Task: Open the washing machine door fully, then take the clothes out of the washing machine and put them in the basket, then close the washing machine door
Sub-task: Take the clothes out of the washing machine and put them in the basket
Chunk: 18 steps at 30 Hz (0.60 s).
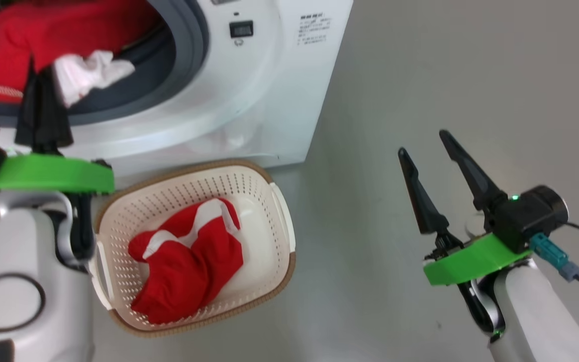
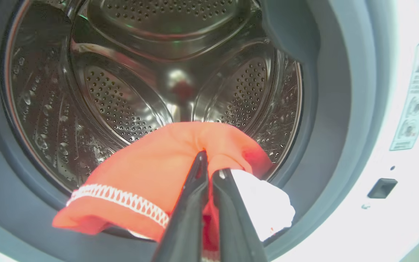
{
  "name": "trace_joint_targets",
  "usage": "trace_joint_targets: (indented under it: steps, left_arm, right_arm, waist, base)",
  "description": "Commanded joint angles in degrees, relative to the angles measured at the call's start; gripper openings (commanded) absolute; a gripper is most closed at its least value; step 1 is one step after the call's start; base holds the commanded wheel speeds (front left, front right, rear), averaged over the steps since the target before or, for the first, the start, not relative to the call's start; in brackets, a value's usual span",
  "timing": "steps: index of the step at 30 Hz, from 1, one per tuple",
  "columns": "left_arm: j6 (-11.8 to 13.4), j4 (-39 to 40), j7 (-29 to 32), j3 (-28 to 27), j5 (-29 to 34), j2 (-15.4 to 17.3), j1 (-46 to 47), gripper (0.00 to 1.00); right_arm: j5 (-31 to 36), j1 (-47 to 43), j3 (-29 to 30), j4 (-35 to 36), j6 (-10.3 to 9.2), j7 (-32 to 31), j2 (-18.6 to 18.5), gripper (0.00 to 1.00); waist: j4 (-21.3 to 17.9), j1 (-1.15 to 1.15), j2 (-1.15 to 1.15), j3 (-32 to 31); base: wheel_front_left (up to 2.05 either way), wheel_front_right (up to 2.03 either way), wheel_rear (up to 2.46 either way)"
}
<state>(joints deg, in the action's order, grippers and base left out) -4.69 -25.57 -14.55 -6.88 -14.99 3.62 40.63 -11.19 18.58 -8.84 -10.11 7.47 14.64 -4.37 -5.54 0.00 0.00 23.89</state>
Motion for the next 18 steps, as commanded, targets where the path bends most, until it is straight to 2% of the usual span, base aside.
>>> trace_joint_targets:
  steps: [1, 10, 18]
  left_arm:
    - [-0.7, 2.7, -0.4, -1.5, 0.8, 1.1, -2.3, 0.0]
    - [-1.1, 8.9, -0.4, -1.2, 1.2, -0.3, -10.7, 0.0]
    - [-0.1, 14.8, -0.4, -0.8, -0.1, -0.7, -16.8, 0.0]
  right_arm:
    - [-0.6, -1.8, -0.7, 1.0, 0.02, 0.4, 0.4, 1.0]
    - [-0.6, -4.6, -0.5, 0.6, 0.02, 0.4, 0.6, 1.0]
    - [-0.7, -6.4, -0.3, 0.0, 0.02, 0.4, 0.7, 1.0]
  waist:
    - [0.7, 0.0, 0.0, -3.2]
    - [1.7, 0.0, 0.0, -8.8]
    - [2.6, 0.0, 0.0, -12.1]
  base:
    - [0.0, 0.0, 0.0]
    - [0.0, 0.0, 0.0]
    - [0.0, 0.0, 0.0]
